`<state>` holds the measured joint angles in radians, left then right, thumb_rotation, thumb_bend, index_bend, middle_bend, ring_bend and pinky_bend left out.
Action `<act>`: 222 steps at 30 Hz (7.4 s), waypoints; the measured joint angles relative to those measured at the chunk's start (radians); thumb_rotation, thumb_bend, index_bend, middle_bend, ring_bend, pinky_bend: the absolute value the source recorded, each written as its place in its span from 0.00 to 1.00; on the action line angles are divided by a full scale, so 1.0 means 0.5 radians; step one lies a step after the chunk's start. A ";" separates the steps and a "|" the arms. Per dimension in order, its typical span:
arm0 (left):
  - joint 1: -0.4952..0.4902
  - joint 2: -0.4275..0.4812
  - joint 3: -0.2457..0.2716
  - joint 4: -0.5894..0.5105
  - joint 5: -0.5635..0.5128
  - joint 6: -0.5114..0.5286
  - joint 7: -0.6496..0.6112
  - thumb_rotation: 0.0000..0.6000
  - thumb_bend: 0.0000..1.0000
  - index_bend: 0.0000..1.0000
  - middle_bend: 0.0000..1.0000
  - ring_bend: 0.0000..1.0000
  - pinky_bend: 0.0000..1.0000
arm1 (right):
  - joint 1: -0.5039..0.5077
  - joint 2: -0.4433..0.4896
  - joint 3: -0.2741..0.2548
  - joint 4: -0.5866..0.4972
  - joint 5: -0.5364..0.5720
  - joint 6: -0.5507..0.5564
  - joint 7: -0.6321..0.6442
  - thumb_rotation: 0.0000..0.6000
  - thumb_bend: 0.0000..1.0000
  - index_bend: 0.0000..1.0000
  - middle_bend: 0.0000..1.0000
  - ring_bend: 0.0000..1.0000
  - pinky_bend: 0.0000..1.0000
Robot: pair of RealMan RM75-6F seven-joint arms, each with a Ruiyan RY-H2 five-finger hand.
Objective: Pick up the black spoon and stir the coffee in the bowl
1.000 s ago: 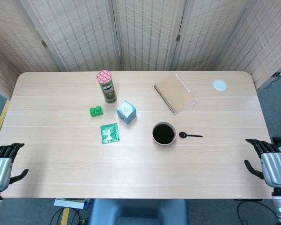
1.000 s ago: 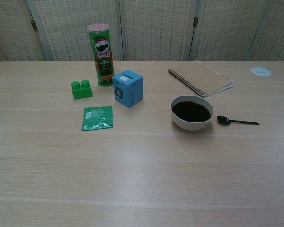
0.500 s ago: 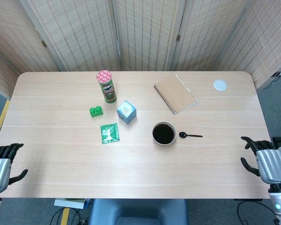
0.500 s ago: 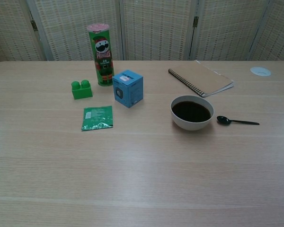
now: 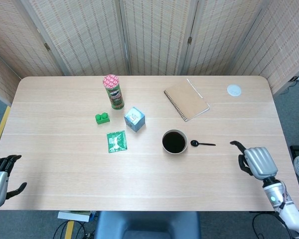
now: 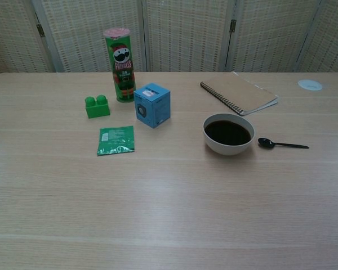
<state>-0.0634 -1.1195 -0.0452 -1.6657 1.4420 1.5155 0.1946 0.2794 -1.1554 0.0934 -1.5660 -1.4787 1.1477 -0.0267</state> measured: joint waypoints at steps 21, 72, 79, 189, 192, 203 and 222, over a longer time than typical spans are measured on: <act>0.018 -0.007 -0.002 -0.007 -0.015 0.002 0.023 1.00 0.24 0.21 0.23 0.21 0.19 | 0.498 -0.329 0.053 0.304 0.387 -0.697 -0.118 1.00 0.98 0.24 1.00 1.00 1.00; 0.047 -0.004 0.003 -0.015 -0.024 0.005 0.044 1.00 0.24 0.21 0.23 0.21 0.19 | 0.694 -0.632 -0.130 0.652 0.384 -0.872 -0.068 1.00 0.99 0.24 1.00 1.00 1.00; 0.049 -0.003 0.004 -0.025 -0.022 0.007 0.057 1.00 0.24 0.21 0.23 0.21 0.19 | 0.630 -0.525 -0.207 0.583 0.332 -0.814 -0.076 1.00 0.99 0.24 1.00 1.00 1.00; 0.099 -0.009 0.018 -0.016 0.022 0.056 0.012 1.00 0.23 0.21 0.23 0.21 0.19 | 0.391 -0.347 -0.230 0.060 -0.035 -0.215 0.009 0.90 0.00 0.24 0.75 0.80 0.87; 0.100 -0.009 0.020 -0.016 0.022 0.053 0.014 1.00 0.23 0.21 0.23 0.21 0.19 | 0.376 -0.347 -0.228 0.053 -0.055 -0.176 0.033 0.74 0.00 0.24 0.78 0.83 0.87; 0.099 -0.007 0.021 -0.015 0.025 0.048 0.014 1.00 0.23 0.21 0.22 0.21 0.19 | 0.360 -0.343 -0.220 0.058 -0.016 -0.166 -0.192 0.97 0.10 0.24 0.84 0.89 0.90; 0.105 -0.016 0.021 0.011 0.016 0.043 -0.013 1.00 0.23 0.21 0.22 0.21 0.19 | 0.476 -0.521 -0.165 0.337 0.084 -0.352 -0.471 1.00 0.26 0.45 1.00 1.00 1.00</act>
<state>-0.0109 -1.1277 -0.0347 -1.6602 1.4498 1.5368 0.1883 0.5176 -1.4161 0.0110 -1.3976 -1.4365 0.9718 -0.2620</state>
